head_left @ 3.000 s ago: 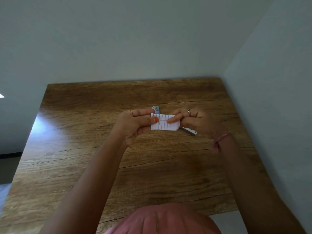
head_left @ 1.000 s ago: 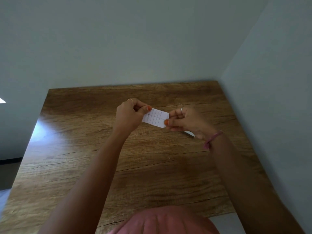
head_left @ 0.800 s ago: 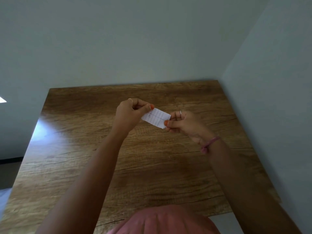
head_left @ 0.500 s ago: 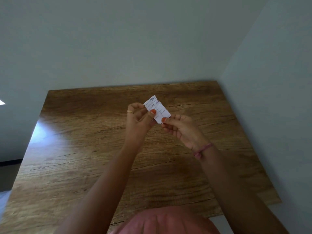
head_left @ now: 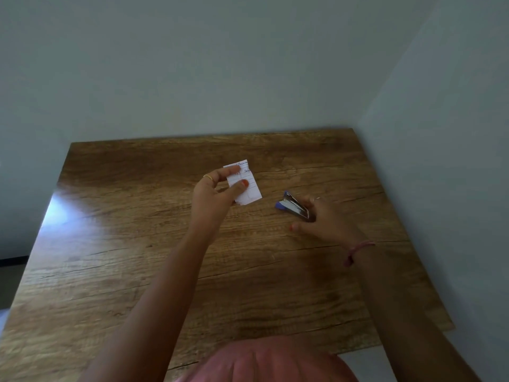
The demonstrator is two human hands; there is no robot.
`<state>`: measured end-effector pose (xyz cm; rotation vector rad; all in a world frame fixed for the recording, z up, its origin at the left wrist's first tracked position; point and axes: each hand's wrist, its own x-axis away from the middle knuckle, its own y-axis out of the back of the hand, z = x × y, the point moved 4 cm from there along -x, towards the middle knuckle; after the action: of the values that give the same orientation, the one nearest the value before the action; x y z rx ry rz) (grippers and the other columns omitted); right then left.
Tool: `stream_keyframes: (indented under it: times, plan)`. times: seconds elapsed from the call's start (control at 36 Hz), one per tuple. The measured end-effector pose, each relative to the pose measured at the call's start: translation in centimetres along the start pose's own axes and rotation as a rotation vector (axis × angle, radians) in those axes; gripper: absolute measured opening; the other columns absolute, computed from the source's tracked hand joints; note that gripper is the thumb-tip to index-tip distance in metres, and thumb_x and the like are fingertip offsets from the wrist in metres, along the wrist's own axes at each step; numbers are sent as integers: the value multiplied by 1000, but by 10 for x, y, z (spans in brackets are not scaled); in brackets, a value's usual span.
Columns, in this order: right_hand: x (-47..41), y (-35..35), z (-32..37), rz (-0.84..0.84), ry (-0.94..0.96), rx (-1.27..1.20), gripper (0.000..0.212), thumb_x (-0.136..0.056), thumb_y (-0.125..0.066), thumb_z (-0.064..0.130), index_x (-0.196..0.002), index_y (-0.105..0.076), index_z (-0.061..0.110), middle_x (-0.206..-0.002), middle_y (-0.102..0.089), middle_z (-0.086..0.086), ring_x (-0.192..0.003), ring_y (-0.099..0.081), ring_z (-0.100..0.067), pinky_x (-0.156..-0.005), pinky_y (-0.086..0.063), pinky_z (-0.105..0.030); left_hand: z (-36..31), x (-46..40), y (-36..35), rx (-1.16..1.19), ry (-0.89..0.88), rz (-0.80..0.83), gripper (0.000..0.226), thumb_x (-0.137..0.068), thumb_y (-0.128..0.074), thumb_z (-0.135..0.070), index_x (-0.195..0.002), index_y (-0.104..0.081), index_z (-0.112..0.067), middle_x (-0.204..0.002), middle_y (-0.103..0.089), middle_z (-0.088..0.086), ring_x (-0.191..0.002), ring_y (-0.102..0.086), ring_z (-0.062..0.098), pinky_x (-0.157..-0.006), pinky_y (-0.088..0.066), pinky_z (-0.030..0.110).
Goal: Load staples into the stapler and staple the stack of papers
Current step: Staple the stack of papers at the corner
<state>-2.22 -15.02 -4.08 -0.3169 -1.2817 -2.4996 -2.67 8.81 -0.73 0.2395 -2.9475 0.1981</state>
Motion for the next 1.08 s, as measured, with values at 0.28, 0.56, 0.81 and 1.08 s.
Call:
stream_keyframes:
  times: [0.28,0.56,0.81,1.08]
  plan:
    - [-16,-22,17,-222,32,151,45,-96,-51,34,-135,-48,13,-123,-52,-5,-112,-50,-21,-94,-44,-36,-6,0,1,-60,21,143,46,-81,-68,4,-119,-61,-22,-120,-63,2,-90,-71,14,-73,-58,26]
    - [18,-18,58,410,-61,-1296,27,-98,-35,15,-114,-52,0,-80,-63,-8,-64,-62,-14,-54,-53,-22,-23,2,1,-5,6,357,46,-83,-63,6,-119,-63,-24,-111,-71,-3,-94,-71,17,-74,-56,23]
    - [21,-6,71,522,45,-1123,50,-86,-50,52,-120,-59,16,-96,-71,-9,-64,-61,-11,-53,-50,-21,-35,-2,-6,-115,49,523,46,-81,-65,8,-117,-65,-21,-110,-72,-2,-97,-70,14,-74,-55,21]
    - [25,-3,79,468,47,-973,52,-83,-53,54,-115,-60,14,-90,-71,-6,-60,-56,-8,-49,-45,-19,-41,-7,-11,-259,59,617,44,-83,-66,3,-114,-68,-28,-122,-66,-3,-102,-68,21,-85,-57,31]
